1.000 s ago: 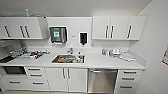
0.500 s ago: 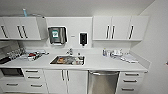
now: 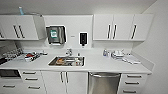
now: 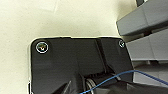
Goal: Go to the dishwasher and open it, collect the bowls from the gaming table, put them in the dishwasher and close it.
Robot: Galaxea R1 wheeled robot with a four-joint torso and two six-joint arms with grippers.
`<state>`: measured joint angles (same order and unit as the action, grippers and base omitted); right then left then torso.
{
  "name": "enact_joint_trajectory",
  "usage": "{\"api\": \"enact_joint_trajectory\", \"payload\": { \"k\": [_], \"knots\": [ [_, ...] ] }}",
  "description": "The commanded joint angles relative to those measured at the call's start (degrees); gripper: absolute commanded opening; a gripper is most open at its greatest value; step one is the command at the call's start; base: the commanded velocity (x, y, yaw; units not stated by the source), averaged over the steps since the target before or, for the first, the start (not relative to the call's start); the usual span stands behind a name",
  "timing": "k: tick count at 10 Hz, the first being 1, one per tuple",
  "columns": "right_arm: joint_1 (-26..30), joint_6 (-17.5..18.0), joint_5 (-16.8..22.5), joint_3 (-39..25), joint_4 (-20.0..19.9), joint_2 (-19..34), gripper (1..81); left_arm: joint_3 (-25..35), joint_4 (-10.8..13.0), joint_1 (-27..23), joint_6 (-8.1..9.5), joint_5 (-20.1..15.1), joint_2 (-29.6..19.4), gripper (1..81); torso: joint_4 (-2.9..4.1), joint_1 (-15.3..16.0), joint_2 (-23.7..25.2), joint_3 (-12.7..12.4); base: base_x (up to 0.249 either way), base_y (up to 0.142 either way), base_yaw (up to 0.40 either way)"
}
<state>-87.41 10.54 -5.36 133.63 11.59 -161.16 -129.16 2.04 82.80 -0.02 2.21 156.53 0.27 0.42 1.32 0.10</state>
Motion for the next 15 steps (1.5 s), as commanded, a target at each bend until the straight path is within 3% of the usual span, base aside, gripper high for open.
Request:
{"api": "enact_joint_trajectory", "payload": {
  "k": [1, 15],
  "knots": [
    [2.54, -0.09, 2.55, -0.58, -0.17, 0.37, 81.1, 0.75, 0.60, -2.94, -0.33, -2.73, -0.86, 81.1, 0.00, -0.02, 0.00, 0.00, 0.112, 0.000, 0.000],
    [2.63, -0.09, 2.64, -0.58, -0.17, 0.29, 81.1, 0.84, 0.60, -2.95, -0.33, -2.73, -0.86, 81.1, 0.00, -0.18, 0.07, -0.05, 0.103, 0.000, 0.000]
  ]
}}
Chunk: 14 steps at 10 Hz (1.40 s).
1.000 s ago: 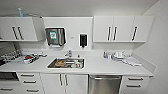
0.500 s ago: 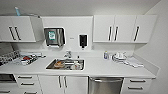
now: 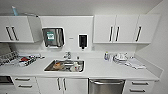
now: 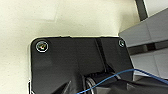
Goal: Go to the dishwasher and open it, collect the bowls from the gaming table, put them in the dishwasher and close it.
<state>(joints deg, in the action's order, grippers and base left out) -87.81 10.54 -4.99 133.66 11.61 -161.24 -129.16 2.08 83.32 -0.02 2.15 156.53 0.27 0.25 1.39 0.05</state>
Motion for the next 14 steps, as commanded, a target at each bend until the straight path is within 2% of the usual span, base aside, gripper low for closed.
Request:
{"api": "enact_joint_trajectory", "payload": {
  "k": [1, 14],
  "knots": [
    [3.03, -0.09, 2.26, -0.60, -0.18, 0.37, 81.1, 0.84, 0.55, -3.47, -0.33, -2.67, -0.86, 81.1, 0.00, 0.00, 0.00, 0.00, 0.104, 0.000, 0.000],
    [2.85, -0.17, 2.26, -0.34, -0.18, 0.20, 81.1, 0.75, 0.46, -3.29, -0.33, -2.67, -0.86, 81.1, 0.00, 0.00, 0.00, 0.00, 0.109, 0.000, 0.000]
  ]
}}
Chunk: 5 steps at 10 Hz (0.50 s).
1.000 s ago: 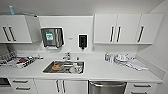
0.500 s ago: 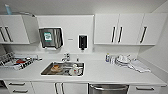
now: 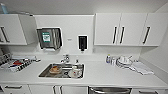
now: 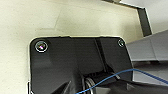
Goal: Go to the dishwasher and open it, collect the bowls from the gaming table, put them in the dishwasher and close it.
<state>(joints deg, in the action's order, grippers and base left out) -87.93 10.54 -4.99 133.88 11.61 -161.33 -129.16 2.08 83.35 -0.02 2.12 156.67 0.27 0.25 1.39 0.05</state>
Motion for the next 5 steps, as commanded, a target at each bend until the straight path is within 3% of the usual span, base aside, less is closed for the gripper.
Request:
{"api": "enact_joint_trajectory", "payload": {
  "k": [1, 5],
  "knots": [
    [2.98, -0.17, 2.17, -0.56, -0.18, 0.28, 81.1, 0.75, 0.55, -3.31, -0.33, -2.65, -1.01, 81.1, 0.00, 0.00, 0.00, 0.00, 0.110, 0.000, 0.000],
    [2.89, -0.17, 2.17, -0.56, -0.18, 0.19, 81.1, 0.75, 0.46, -3.23, -0.33, -2.65, -1.01, 81.1, 0.00, 0.00, 0.00, 0.00, 0.106, 0.000, 0.000]
  ]
}}
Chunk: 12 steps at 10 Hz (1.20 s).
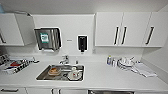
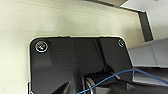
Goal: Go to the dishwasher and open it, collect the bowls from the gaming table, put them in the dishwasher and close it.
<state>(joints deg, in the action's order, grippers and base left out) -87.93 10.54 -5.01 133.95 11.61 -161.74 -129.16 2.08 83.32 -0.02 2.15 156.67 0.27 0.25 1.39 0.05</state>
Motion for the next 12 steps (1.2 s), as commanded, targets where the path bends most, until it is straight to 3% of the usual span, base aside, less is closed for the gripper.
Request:
{"api": "enact_joint_trajectory", "payload": {
  "k": [1, 7, 11, 12],
  "knots": [
    [2.89, -0.17, 2.20, -0.63, -0.18, 0.52, 81.1, 0.75, 0.46, -3.29, -0.33, -2.67, -1.01, 81.1, 0.00, 0.00, 0.00, 0.00, 0.084, 0.000, 0.000],
    [2.89, -0.09, 2.20, -0.54, -0.36, 0.34, 81.1, 0.75, -0.06, -3.29, -0.06, -2.76, -0.74, 81.1, 0.00, 0.00, 0.00, 0.00, 0.011, 0.000, 0.000],
    [3.15, 0.61, 2.73, -6.58, -0.79, 3.75, 81.1, 3.38, 0.46, -2.42, -0.15, -2.77, -3.03, 81.1, 0.00, 0.00, 0.00, 0.00, 0.000, 0.000, 0.000],
    [3.24, 0.62, 2.72, -9.77, -0.79, 5.62, 81.1, 3.65, 0.55, -2.33, -0.24, -2.67, -3.47, 81.1, 0.00, 3.69, 5.73, 0.00, 0.000, 0.000, 0.000]
  ]
}}
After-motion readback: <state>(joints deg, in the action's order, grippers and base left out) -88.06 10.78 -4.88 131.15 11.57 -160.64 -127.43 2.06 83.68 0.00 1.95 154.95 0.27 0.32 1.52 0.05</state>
